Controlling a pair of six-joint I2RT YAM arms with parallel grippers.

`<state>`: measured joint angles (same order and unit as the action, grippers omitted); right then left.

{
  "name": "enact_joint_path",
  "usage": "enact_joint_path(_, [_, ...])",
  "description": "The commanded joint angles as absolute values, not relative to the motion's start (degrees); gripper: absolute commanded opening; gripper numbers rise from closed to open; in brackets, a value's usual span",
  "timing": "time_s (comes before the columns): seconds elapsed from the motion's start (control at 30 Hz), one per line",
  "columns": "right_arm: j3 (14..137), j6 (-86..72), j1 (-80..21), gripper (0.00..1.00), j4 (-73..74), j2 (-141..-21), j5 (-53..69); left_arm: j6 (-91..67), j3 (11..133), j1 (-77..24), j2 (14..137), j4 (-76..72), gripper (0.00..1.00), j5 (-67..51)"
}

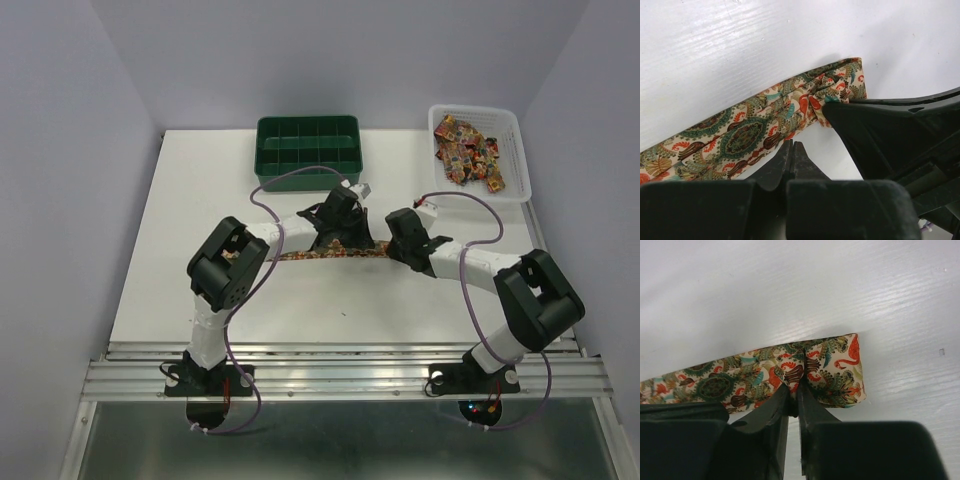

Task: Roll the ties
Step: Roll the tie

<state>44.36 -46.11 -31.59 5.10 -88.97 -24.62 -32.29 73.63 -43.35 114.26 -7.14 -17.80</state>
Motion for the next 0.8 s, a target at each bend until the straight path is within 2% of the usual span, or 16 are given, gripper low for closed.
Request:
enact_joint_path(0.0, [47.3,-46.3,-32.3,0.30,2.8,-89.0,-24.1,-32.0,73.1,-42.8,110.5,-8.8,0.00,-18.3])
enact_joint_path(0.1, [47.1,-46.2,-32.3,0.39,1.9,-88.7,-23.4,-31.9,73.4,-42.5,110.8,-8.9,0.00,-18.3])
enact_joint_path(0.27, [47.0,-46.3,-32.3,0.45,1.3,-88.2,-22.0,-31.9,73.9,-42.5,111.2,-8.9,0.00,-18.5])
enact_joint_path(0.53, [47.1,-51.1,-32.3,0.52,2.3,-86.6,-24.0,-33.0,73.6,-42.5,112.1,-11.4,0.13,-20.1])
enact_joint_path(0.7, [47.9,-56.8,-32.3,0.54,4.5,-86.2,-26.5,-34.3,72.2,-42.4,112.0,-14.6,0.16,-22.2])
enact_joint_path(0.77, [48.3,-58.9,-32.3,0.60,5.8,-86.3,-27.1,-34.6,71.5,-42.4,112.0,-16.0,0.19,-22.8])
